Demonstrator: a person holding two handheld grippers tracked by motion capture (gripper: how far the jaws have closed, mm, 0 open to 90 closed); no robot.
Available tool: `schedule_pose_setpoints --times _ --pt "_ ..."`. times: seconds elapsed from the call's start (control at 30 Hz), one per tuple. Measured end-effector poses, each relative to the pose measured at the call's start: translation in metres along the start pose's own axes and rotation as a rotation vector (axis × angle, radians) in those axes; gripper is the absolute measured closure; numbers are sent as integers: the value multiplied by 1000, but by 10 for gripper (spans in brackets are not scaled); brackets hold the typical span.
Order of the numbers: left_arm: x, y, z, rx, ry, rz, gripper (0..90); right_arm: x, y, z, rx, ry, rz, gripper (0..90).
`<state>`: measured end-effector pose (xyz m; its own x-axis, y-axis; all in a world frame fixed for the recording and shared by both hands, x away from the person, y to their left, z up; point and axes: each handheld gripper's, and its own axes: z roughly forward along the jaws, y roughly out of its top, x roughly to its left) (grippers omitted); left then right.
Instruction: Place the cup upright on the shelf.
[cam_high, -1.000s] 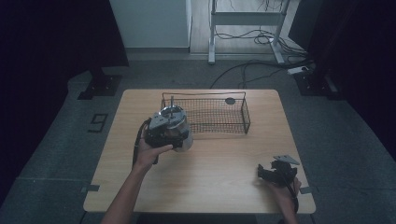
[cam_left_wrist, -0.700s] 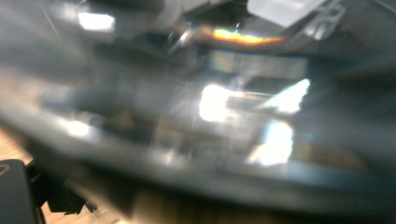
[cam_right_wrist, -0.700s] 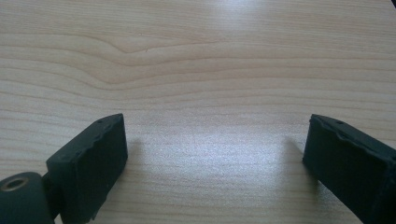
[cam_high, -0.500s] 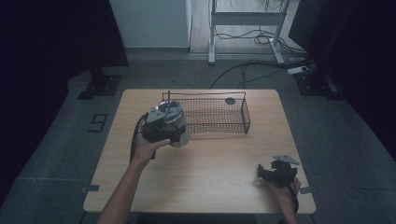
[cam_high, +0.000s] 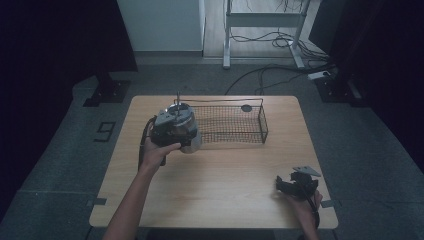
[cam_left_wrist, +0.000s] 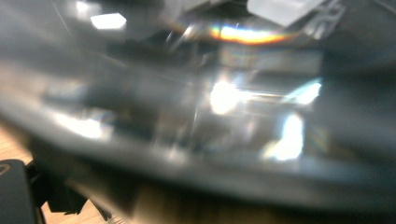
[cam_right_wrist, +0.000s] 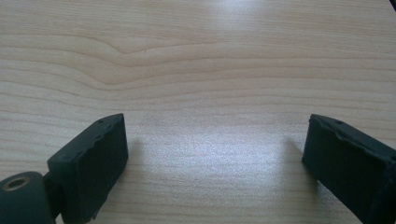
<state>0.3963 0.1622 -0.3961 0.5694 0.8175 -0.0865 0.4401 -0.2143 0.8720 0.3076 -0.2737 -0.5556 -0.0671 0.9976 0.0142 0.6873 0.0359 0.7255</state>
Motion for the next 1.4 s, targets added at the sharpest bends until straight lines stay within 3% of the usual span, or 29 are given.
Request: schedule_pose_setpoints --times 0.77,1.4 --pt "10 18 19 23 20 5 43 0 0 0 -3 -2 -1 66" --pt "18 34 29 14 27 11 43 0 0 0 -3 -1 1 66"
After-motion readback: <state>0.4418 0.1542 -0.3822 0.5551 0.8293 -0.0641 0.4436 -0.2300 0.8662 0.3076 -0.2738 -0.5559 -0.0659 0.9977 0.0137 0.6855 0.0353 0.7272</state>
